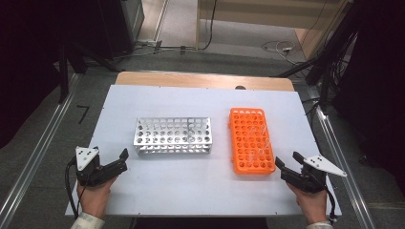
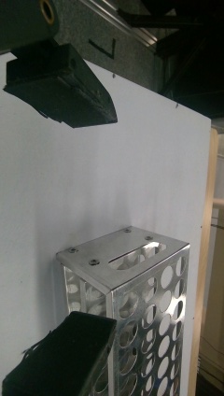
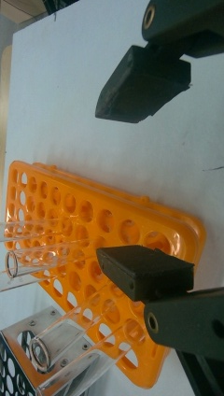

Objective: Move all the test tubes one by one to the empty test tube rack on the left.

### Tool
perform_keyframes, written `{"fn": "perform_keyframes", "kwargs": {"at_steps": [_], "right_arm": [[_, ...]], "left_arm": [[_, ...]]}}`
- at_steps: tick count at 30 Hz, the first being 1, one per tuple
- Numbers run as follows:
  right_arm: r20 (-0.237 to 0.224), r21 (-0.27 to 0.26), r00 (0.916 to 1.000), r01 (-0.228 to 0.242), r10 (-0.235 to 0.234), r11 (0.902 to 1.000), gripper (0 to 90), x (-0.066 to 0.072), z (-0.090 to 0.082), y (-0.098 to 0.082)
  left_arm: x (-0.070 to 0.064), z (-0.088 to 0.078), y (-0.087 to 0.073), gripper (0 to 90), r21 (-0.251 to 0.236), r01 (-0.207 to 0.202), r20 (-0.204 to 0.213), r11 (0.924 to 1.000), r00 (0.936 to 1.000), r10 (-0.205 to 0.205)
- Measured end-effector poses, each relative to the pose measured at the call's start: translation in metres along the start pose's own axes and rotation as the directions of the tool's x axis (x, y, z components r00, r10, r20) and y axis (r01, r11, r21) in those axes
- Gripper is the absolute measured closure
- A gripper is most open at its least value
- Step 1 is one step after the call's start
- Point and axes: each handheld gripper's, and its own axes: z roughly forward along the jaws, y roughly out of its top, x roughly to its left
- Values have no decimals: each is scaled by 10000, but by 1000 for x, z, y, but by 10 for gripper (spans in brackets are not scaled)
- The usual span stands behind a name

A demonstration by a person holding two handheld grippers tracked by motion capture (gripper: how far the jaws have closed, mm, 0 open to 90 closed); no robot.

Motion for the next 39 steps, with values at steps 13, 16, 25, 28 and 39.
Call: {"fn": "perform_keyframes", "kwargs": {"at_steps": [13,16,25,28,39], "right_arm": [[-407,65,9984,395,-392,9992,340,12,18,8],[-534,99,9973,505,-499,9987,375,14,23,9],[-885,153,9949,490,-475,9987,489,20,35,14],[-996,131,9940,466,-451,9988,545,21,39,15],[-1201,324,9912,594,-551,9977,662,25,48,16]], "left_arm": [[0,0,0,37,24,2,5,10000,10000,-2],[0,0,0,37,37,16,5,10000,10000,-16],[0,0,0,37,90,-22,18,10000,10000,22],[1,0,0,37,97,-15,3,10000,10000,15],[1,0,0,37,98,13,7,10000,10000,-13]]}}
